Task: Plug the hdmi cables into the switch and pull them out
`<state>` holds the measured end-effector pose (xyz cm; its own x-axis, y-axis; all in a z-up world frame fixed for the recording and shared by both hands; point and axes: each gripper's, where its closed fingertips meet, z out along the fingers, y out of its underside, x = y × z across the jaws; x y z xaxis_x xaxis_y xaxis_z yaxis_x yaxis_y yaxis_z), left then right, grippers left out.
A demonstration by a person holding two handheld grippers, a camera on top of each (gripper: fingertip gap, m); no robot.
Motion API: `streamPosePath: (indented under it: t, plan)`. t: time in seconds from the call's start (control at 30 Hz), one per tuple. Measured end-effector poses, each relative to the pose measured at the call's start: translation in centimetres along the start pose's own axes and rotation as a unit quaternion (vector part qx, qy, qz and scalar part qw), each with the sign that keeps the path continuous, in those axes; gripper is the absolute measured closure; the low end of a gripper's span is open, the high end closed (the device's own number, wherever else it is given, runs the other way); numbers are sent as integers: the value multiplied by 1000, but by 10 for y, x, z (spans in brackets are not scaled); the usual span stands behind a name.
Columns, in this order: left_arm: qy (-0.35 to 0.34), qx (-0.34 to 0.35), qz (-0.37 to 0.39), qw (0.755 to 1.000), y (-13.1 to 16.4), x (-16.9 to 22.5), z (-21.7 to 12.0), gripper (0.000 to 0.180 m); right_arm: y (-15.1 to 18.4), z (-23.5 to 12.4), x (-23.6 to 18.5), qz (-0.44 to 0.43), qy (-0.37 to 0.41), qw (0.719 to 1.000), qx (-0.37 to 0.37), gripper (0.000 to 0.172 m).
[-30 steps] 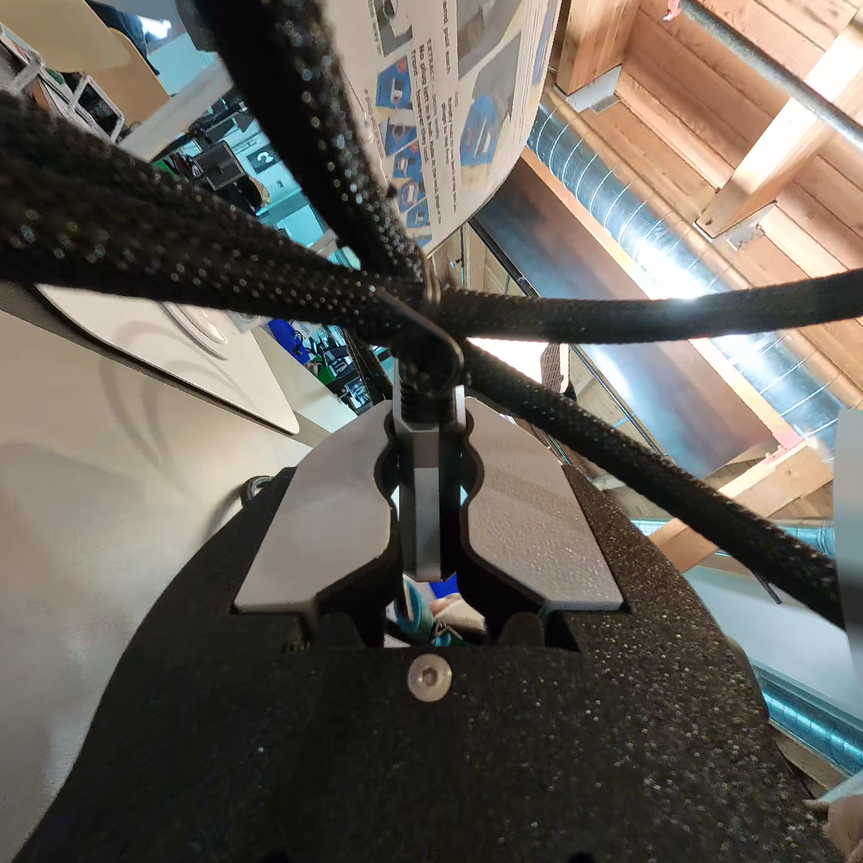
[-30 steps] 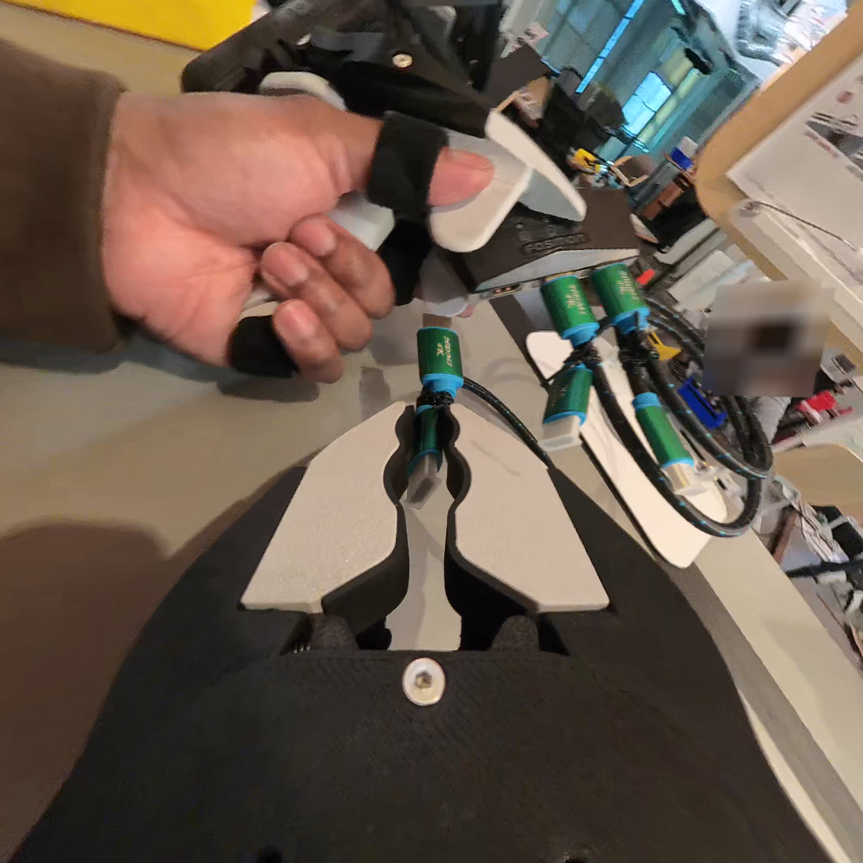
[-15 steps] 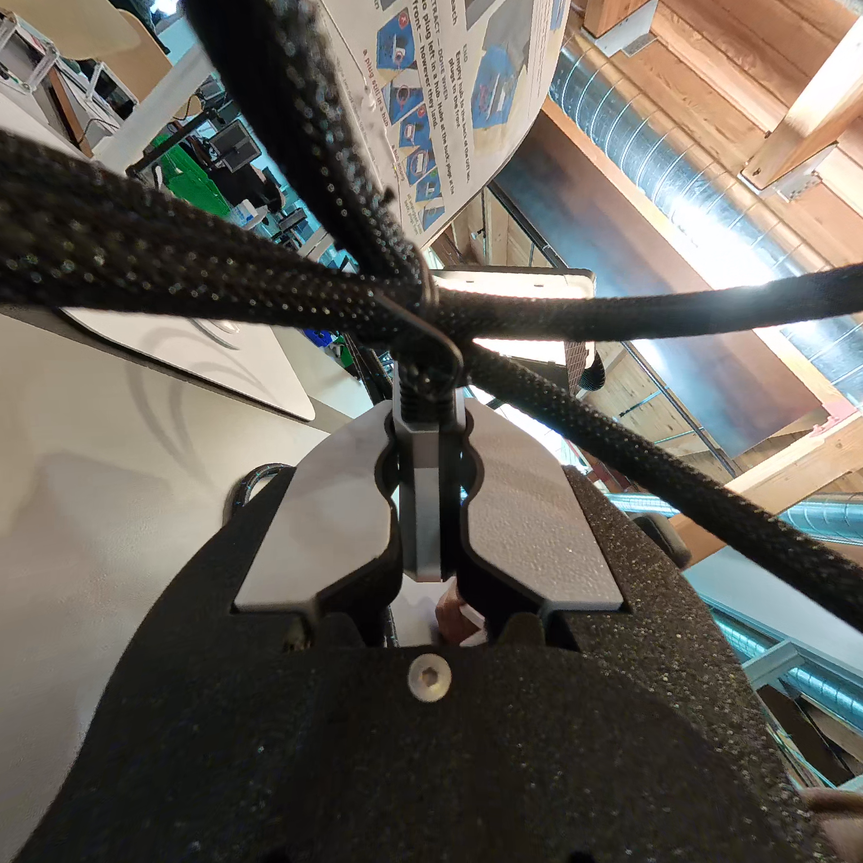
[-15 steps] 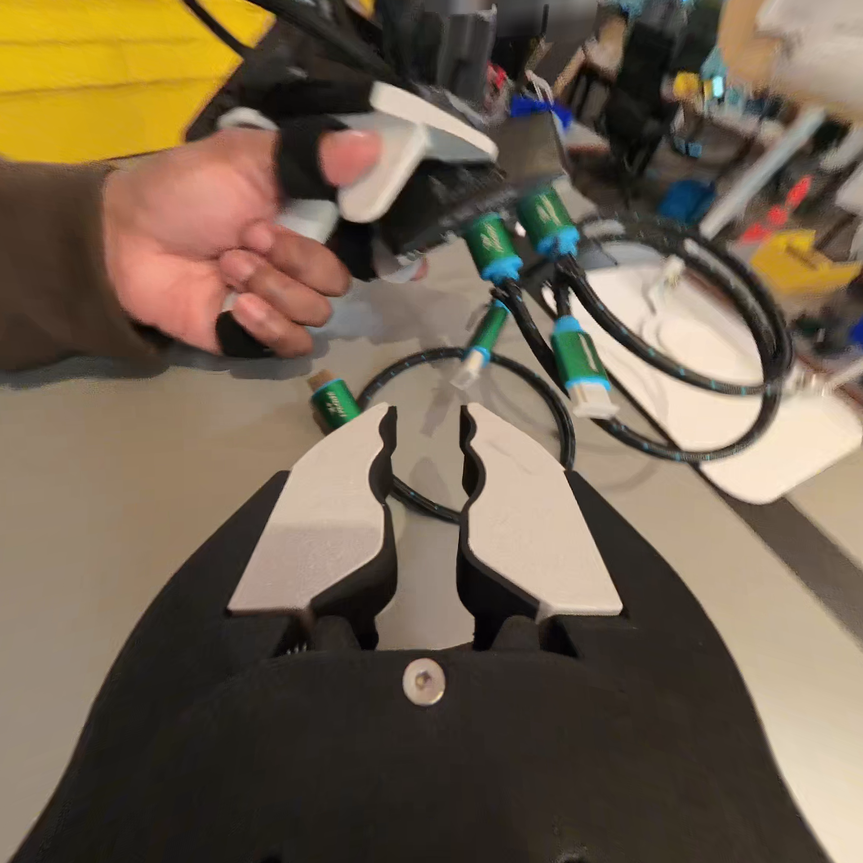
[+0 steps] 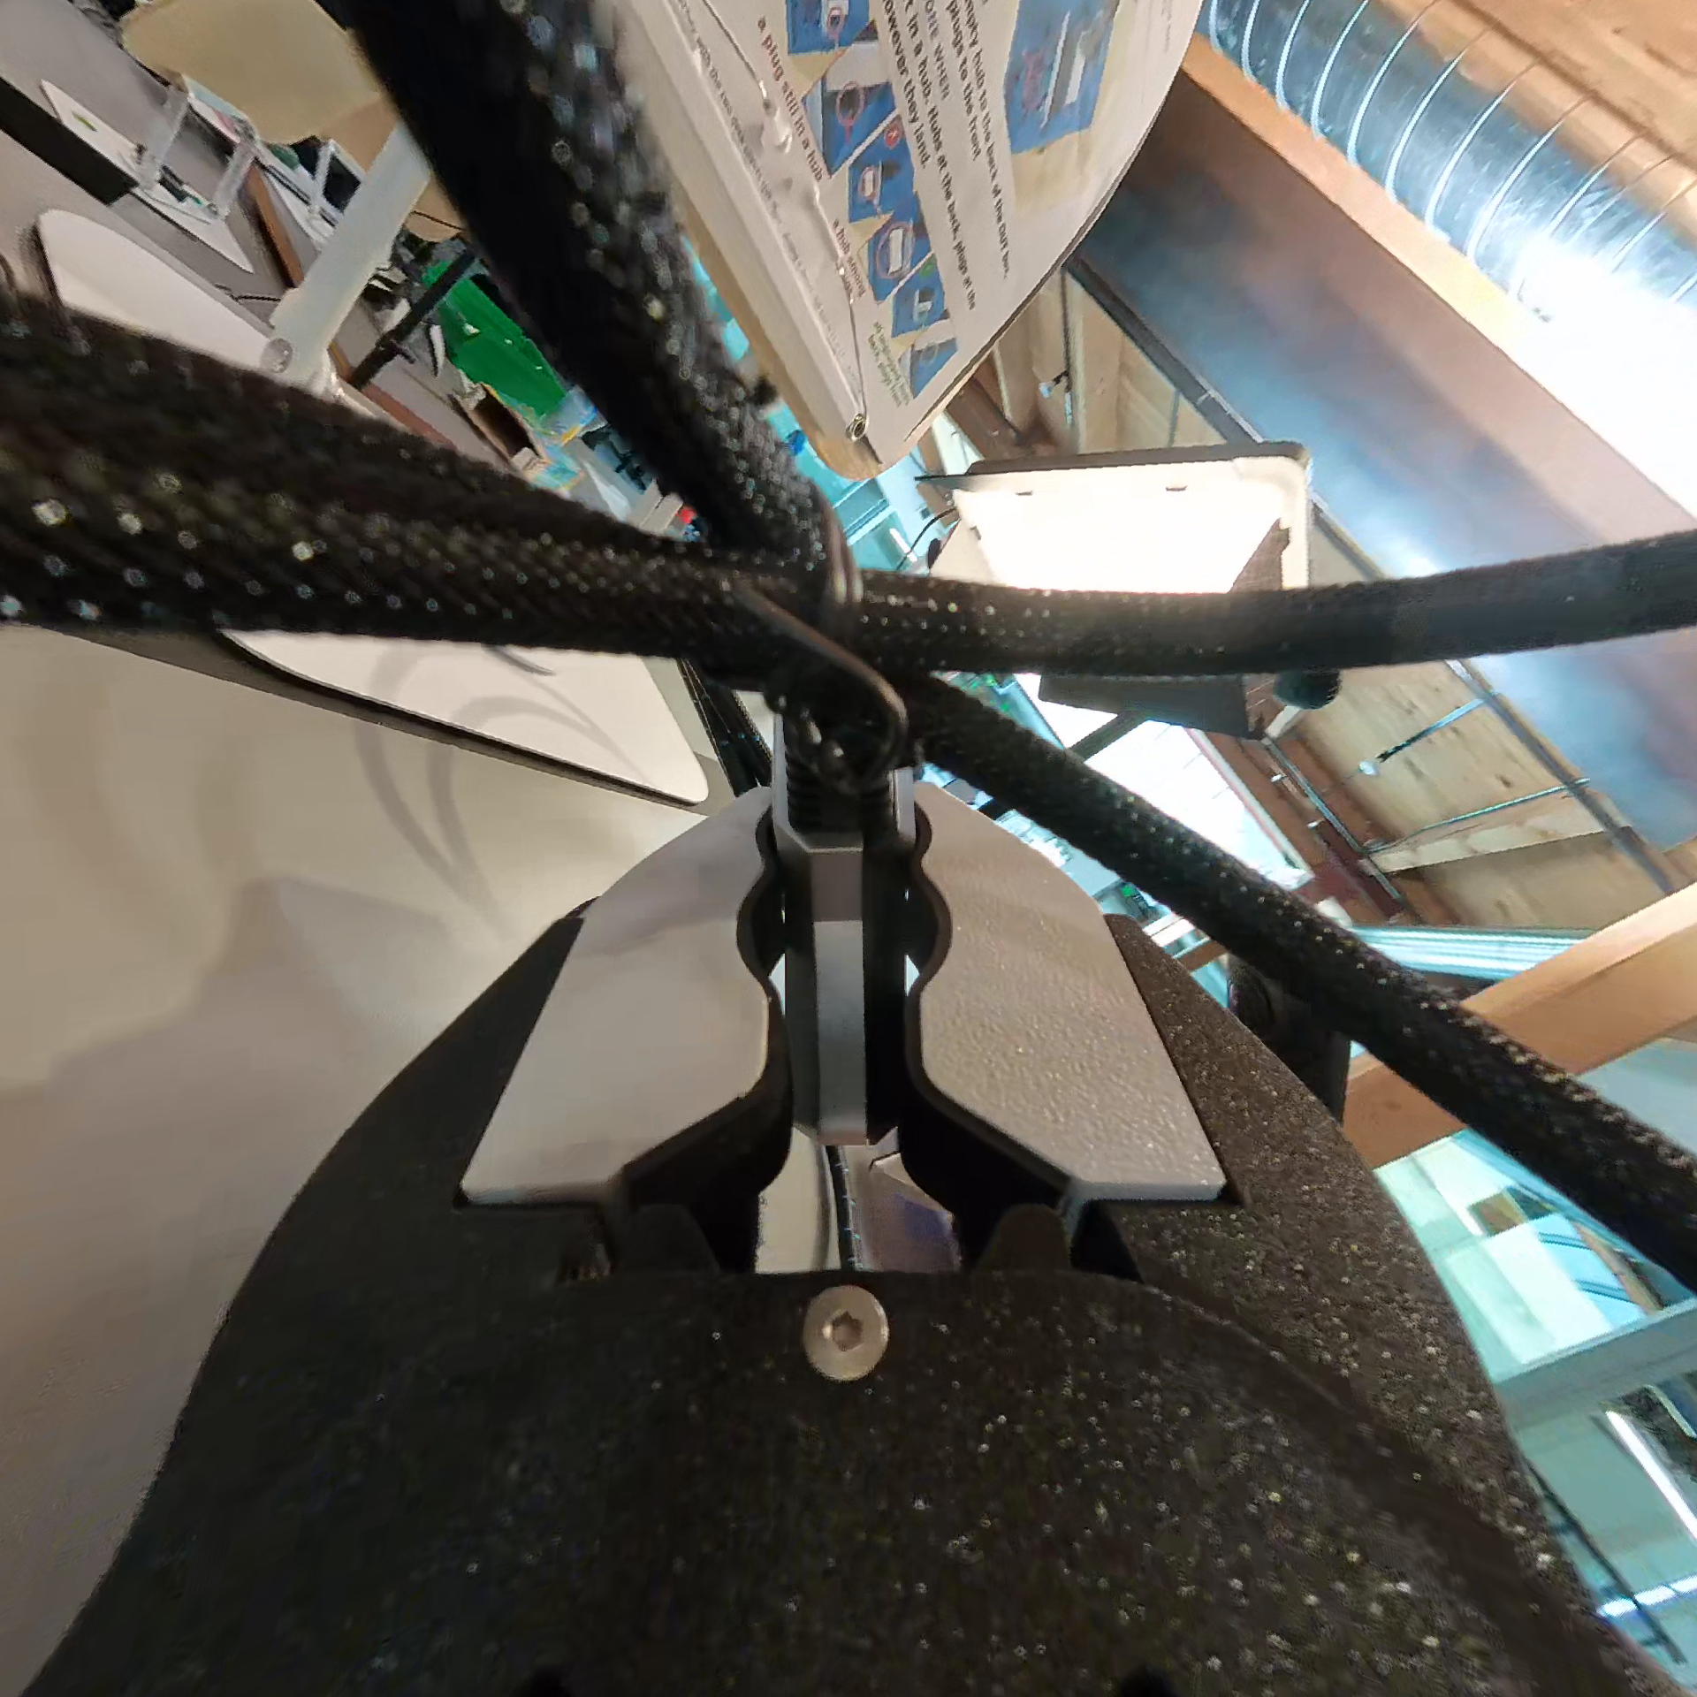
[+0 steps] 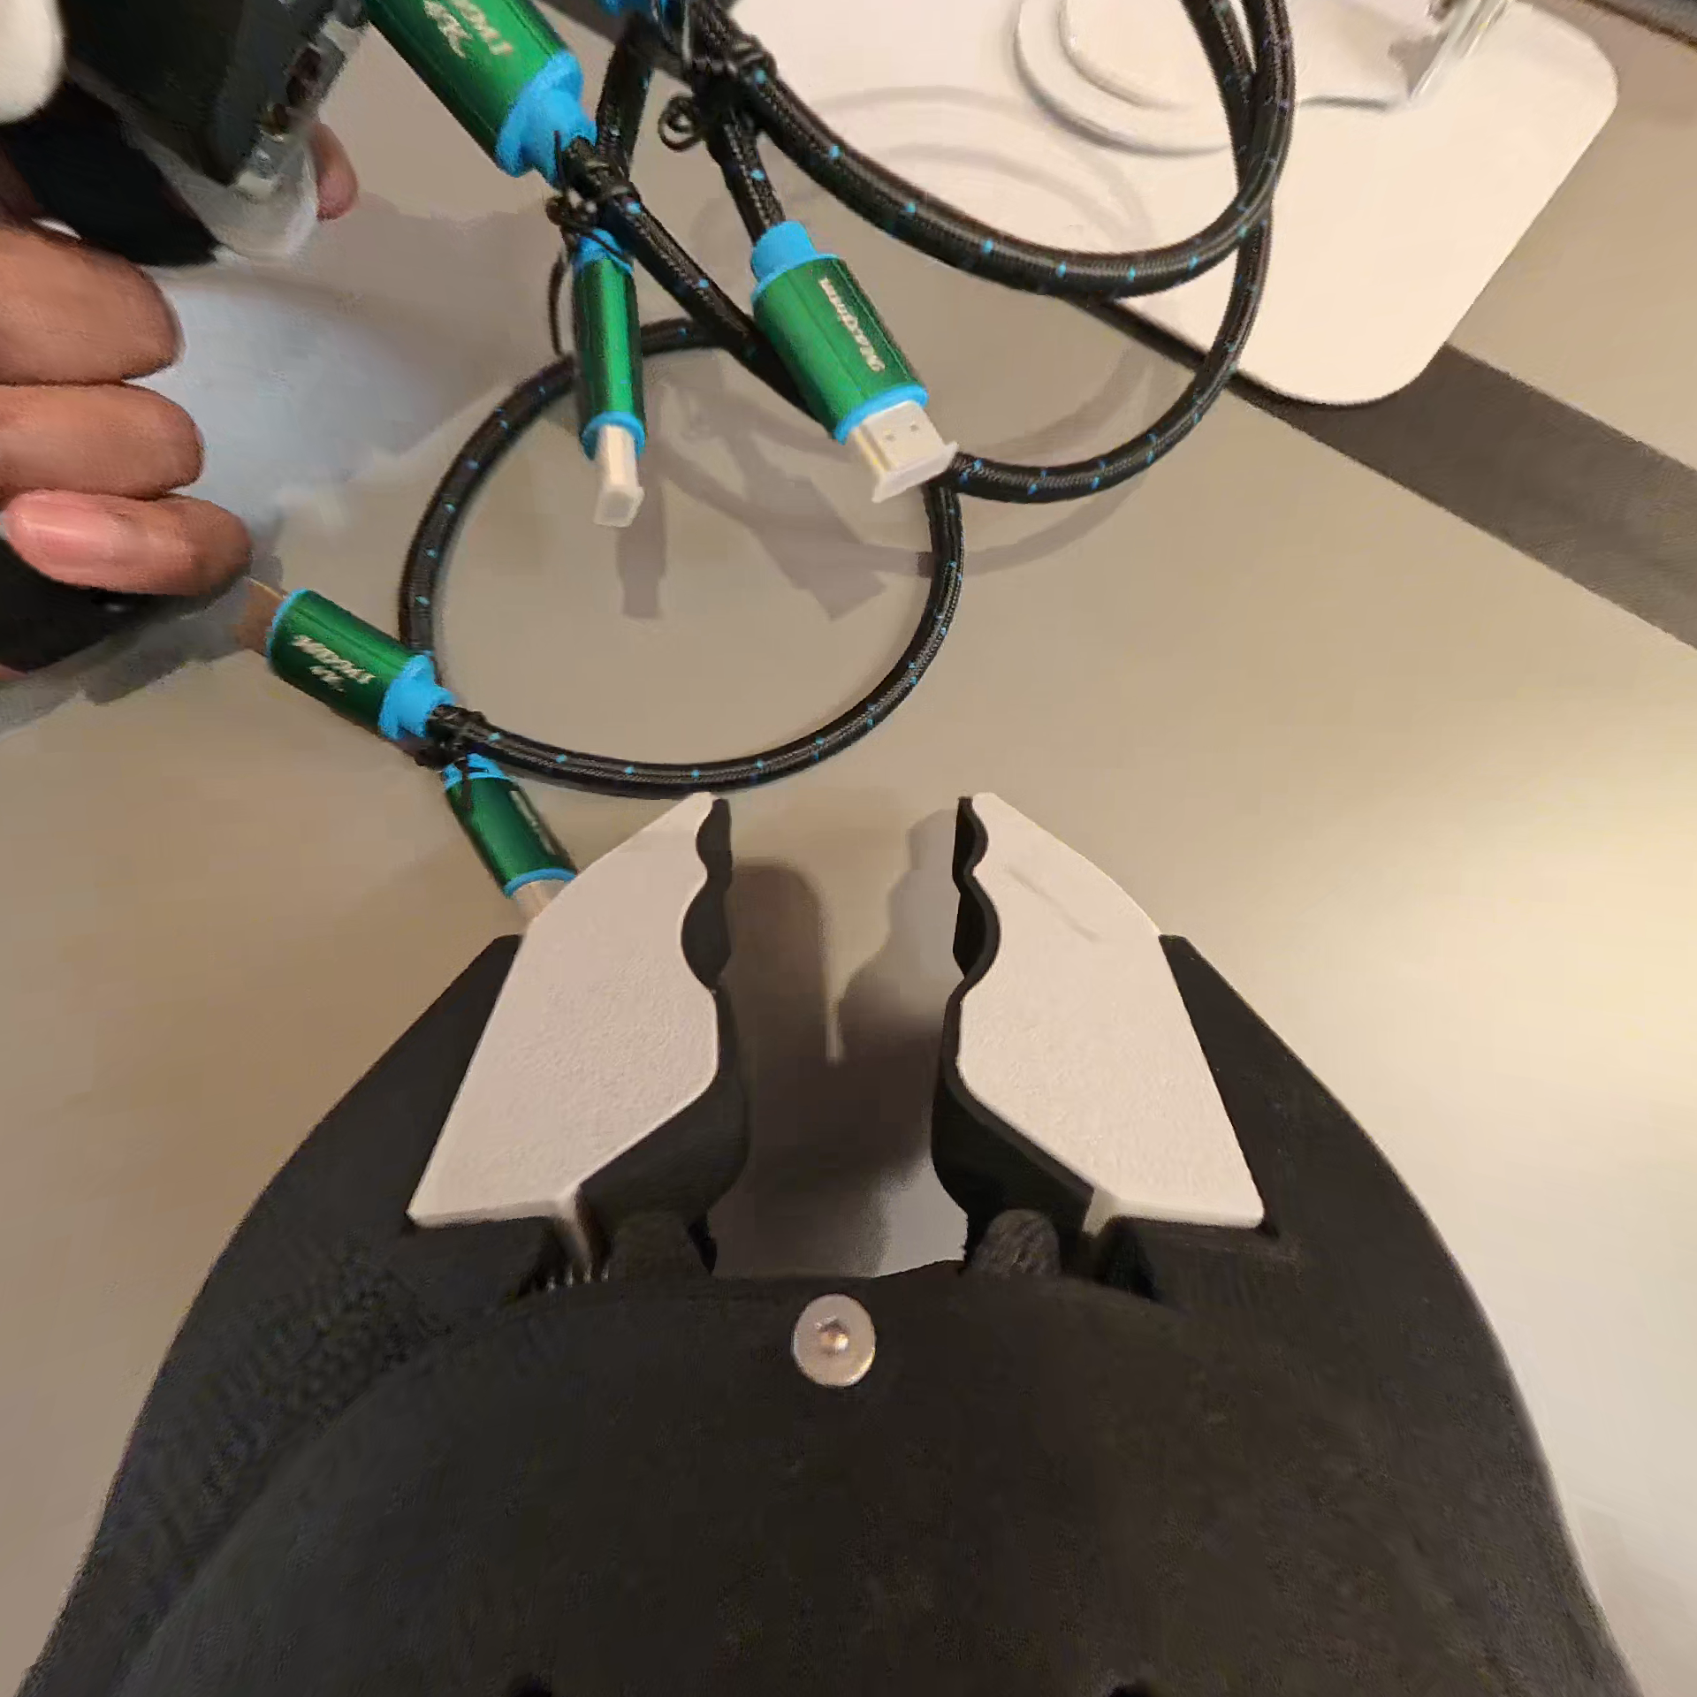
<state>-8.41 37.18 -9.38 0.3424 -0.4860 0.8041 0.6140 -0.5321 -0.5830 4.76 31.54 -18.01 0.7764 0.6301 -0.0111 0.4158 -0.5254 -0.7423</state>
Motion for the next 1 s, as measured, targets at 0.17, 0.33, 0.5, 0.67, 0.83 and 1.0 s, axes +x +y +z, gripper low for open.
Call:
streamPosePath:
  t: [0.17,0.33,0.5,0.67,0.83,1.0]
  plan:
    - [-37,-28,27,999,11,-5,6,158,-4,14,-1,11,-18,1000,-21,125]
    - [-61,-47,11,997,19,-12,7,159,-7,20,-11,-5,-43,999,-24,127]
    - [-61,-56,1,997,21,-13,8,159,-8,22,-25,-9,-72,997,-30,126]
    - [-56,-60,-14,997,21,-15,8,159,-9,16,-41,25,-134,990,-29,119]
    - [-51,-60,-27,997,21,-16,7,159,3,3,-57,-18,-188,980,-56,125]
    - [-50,-60,-34,996,20,-16,7,159,2,-3,-68,-69,-189,979,-44,123]
